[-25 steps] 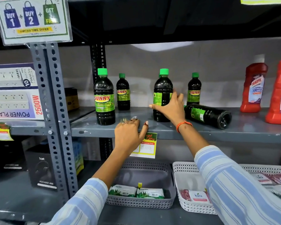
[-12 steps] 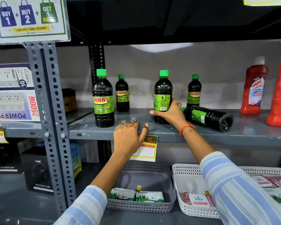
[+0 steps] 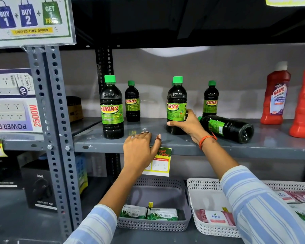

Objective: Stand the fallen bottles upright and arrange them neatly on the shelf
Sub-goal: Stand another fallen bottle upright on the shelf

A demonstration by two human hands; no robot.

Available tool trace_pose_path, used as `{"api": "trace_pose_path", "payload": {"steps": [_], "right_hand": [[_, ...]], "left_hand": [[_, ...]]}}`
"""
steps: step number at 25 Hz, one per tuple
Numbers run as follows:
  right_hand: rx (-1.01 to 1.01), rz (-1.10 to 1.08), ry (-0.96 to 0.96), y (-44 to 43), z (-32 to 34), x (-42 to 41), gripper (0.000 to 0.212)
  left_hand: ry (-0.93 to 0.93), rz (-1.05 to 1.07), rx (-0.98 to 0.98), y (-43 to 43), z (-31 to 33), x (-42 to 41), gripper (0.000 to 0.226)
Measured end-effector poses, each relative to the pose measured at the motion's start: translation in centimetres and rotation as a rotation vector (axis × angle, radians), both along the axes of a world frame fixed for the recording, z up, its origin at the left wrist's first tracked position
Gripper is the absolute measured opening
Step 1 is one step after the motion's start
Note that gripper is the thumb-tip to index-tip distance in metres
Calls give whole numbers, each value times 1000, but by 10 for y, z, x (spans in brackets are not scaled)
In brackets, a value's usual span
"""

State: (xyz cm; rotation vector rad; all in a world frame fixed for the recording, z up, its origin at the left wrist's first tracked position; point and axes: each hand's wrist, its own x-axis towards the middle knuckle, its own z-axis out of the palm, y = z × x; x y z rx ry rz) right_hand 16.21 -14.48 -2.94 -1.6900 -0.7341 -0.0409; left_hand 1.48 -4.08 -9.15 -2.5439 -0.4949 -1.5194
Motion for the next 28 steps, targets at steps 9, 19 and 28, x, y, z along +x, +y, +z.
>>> {"api": "trace_pose_path", "payload": {"steps": [9,19,28], "right_hand": [[53,122,68,-3,2,-4,56],[54,259,107,-22,0,-14,38],[124,309,84,-48,7,-38,57]], "left_hand": [[5,4,-19,2,-2,2,52],[15,2,-20,2,-2,1,52],[26,4,-18,2,-2,1,53]]}}
